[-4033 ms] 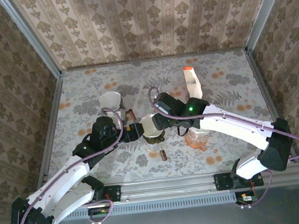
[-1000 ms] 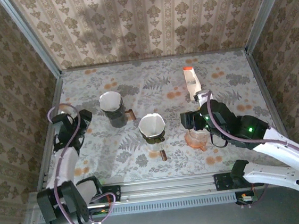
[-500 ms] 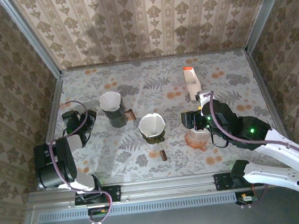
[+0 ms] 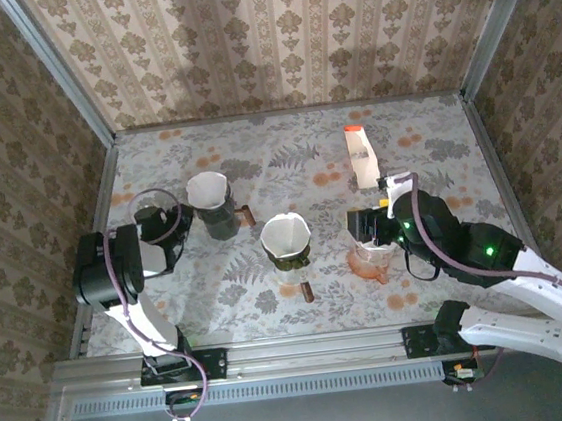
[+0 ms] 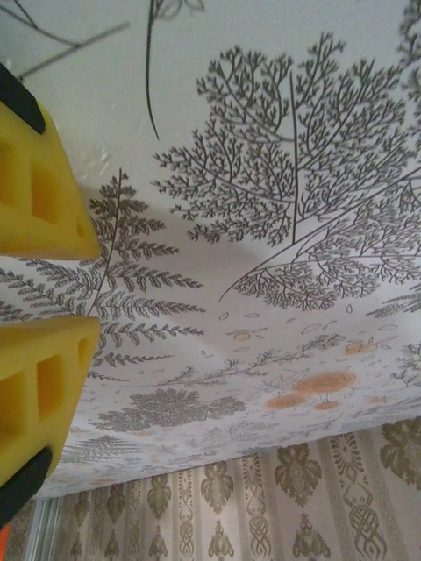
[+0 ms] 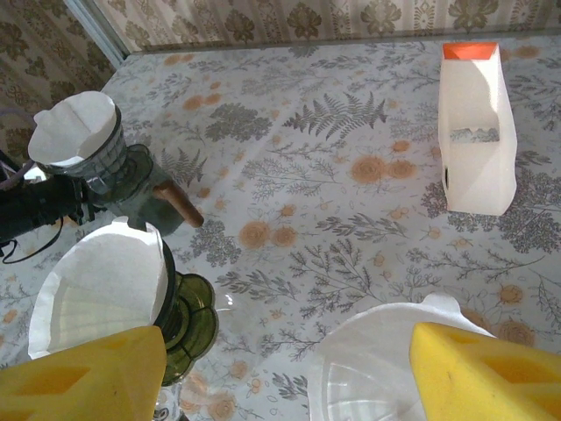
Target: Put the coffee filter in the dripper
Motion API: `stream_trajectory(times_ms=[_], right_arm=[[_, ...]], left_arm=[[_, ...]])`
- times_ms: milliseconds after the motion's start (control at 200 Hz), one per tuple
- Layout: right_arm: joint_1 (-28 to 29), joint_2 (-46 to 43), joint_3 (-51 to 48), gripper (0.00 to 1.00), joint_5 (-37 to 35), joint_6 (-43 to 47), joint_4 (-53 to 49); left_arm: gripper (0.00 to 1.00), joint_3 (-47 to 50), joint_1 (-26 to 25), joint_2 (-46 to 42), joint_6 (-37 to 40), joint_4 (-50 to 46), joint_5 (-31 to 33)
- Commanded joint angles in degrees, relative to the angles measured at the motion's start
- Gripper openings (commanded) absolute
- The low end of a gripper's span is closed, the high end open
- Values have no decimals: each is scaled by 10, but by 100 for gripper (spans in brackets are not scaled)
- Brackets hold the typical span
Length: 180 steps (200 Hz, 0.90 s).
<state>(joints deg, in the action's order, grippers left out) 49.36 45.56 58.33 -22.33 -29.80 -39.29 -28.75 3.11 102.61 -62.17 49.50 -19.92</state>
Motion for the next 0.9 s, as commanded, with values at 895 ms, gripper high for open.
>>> stream_trajectory(times_ms=[895], right_arm=[[-4, -24, -15, 76, -24, -11, -18]], left_arm=[[20, 2, -143, 72, -77, 108, 27]])
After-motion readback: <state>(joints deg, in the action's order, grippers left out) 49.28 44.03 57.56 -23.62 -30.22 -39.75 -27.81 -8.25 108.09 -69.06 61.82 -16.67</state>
